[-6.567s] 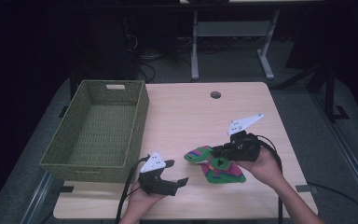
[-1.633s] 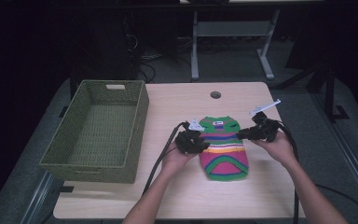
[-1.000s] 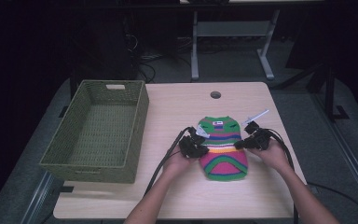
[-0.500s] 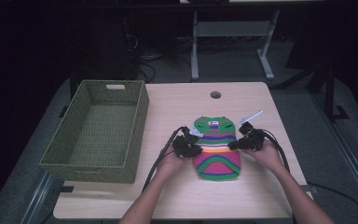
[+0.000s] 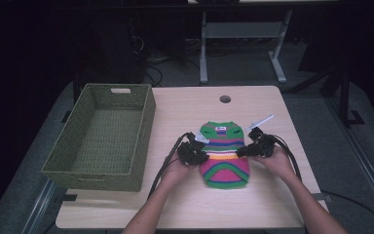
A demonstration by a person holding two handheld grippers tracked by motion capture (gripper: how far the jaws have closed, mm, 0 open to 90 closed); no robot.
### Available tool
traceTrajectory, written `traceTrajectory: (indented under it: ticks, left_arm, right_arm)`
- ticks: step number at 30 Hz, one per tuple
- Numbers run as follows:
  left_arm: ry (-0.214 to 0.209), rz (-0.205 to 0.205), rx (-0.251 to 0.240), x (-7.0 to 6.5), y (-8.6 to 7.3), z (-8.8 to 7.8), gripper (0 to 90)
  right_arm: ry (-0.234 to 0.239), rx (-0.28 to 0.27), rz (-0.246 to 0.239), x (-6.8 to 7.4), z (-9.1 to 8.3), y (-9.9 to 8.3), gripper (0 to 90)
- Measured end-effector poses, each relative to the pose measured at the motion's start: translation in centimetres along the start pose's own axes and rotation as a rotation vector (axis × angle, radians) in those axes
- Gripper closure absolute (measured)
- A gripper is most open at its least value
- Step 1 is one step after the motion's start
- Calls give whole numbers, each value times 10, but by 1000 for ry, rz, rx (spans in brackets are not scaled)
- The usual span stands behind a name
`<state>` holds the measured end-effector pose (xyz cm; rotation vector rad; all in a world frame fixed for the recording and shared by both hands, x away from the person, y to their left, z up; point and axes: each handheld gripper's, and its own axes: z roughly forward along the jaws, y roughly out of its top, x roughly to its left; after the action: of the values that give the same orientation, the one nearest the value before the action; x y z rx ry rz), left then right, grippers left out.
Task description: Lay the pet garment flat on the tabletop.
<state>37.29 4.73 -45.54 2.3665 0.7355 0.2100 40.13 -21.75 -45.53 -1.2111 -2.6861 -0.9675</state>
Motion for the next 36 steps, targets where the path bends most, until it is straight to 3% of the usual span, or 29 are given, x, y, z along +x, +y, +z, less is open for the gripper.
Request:
traceTrajectory:
  ticks: [7, 13, 36]
  left_arm:
    - [-22, -45, -49, 5, -1, -9, 700]
    - [-4, -35, -66, 5, -2, -15, 632]
    - [1, -88, -110, 9, -14, -35, 424]
  right_arm:
    - [37, -79, 16, -1, -15, 0, 672]
    - [44, -88, 30, -4, -21, -3, 600]
    - [36, -131, 40, -6, -40, -17, 402]
